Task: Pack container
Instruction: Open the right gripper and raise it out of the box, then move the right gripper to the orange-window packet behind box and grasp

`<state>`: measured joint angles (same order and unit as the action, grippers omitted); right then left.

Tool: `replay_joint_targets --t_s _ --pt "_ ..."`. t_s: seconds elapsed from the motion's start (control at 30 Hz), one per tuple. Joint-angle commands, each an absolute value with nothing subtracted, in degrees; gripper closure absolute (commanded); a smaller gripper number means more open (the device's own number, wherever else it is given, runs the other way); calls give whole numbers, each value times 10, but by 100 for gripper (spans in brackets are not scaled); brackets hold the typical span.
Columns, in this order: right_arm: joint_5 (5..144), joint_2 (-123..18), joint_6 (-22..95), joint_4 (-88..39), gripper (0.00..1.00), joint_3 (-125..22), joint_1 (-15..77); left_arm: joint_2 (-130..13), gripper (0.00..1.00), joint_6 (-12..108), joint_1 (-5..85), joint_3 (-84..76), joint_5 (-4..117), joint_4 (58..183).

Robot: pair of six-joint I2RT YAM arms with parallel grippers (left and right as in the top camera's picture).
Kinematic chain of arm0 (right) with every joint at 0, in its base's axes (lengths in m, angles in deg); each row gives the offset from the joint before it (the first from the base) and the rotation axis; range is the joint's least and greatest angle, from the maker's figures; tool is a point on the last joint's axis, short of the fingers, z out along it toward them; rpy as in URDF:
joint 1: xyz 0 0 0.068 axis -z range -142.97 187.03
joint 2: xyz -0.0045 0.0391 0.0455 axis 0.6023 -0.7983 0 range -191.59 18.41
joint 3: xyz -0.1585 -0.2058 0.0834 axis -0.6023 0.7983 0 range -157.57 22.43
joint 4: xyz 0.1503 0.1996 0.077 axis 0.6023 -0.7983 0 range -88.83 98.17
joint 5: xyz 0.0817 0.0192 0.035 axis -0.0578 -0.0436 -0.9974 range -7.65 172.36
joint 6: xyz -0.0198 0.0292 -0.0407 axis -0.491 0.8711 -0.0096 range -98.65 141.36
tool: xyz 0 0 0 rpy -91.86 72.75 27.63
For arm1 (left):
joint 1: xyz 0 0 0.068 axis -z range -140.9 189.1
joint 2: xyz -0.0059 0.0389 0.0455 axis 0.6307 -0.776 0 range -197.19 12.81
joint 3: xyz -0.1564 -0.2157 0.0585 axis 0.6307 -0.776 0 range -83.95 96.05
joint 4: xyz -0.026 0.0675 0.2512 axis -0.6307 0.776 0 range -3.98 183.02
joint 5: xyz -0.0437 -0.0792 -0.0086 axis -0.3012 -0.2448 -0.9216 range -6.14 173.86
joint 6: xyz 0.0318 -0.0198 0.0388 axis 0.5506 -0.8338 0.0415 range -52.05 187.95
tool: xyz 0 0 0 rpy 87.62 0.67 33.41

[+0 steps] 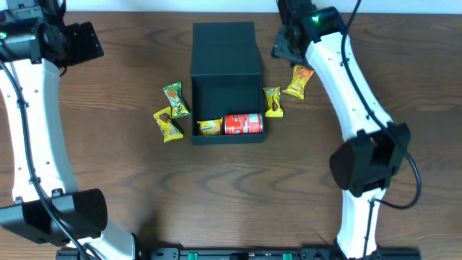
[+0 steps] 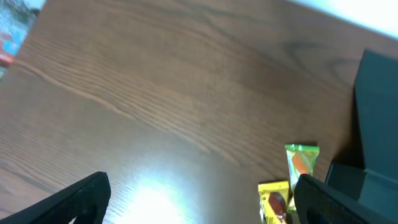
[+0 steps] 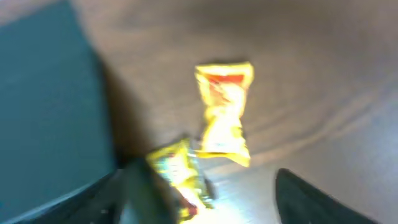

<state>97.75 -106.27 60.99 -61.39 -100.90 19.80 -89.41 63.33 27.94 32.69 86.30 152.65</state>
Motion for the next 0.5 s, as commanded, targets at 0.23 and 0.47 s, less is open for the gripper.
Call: replay_joint_targets --t_s 0.23,0.47 --pt "972 -1067 639 -520 34 -881 211 -968 5 630 279 318 808 1519" --pt "976 -1071 639 -446 43 -806 214 -976 5 630 279 318 808 1516"
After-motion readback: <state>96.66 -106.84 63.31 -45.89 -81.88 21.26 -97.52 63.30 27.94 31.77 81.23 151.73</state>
